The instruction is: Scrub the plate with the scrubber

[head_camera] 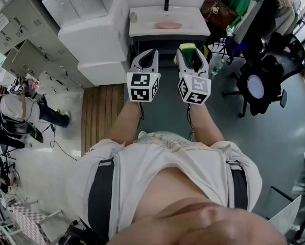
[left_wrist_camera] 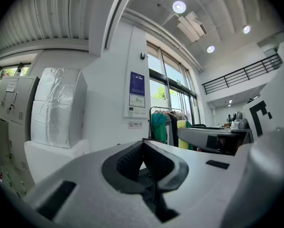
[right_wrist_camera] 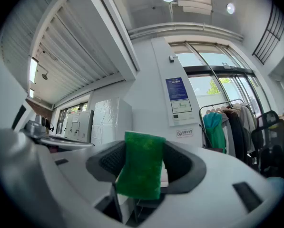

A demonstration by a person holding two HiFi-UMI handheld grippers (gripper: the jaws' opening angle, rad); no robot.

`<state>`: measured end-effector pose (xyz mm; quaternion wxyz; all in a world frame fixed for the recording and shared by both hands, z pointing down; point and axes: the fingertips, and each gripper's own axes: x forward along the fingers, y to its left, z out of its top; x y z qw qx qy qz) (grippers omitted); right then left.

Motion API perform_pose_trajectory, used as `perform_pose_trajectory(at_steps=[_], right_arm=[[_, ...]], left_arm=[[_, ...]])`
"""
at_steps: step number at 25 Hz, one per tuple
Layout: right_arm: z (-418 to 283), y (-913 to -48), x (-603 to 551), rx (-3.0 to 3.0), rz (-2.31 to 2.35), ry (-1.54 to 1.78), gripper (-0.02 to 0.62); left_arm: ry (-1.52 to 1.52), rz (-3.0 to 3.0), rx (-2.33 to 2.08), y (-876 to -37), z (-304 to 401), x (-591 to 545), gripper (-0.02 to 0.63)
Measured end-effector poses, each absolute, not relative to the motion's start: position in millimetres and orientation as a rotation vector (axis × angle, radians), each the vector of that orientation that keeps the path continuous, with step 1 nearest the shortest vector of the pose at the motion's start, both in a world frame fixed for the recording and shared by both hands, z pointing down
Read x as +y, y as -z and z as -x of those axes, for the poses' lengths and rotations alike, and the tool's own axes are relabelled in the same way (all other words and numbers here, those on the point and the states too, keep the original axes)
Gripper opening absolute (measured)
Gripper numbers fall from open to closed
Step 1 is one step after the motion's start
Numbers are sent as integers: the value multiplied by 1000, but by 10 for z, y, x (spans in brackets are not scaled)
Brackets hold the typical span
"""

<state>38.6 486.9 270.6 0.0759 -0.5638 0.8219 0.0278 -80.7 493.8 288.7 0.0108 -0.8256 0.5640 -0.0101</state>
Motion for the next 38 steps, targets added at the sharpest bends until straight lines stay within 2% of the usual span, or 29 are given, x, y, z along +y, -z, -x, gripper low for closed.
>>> perform_pose_trajectory(at_steps=[16,22,38], right_arm=[[-76,-2826,4659,2451,1682,-13,253],[196,-2854,4491,2452,1685,-13,253],[699,-2895,4156,2368,1809,-45,253]], left_arm=[[35,2645,1760,-3021,1096,4707,21],[48,2628,1820,-3097,1414,4495,21],[29,2758,1675,-3119,1853,4051,21]])
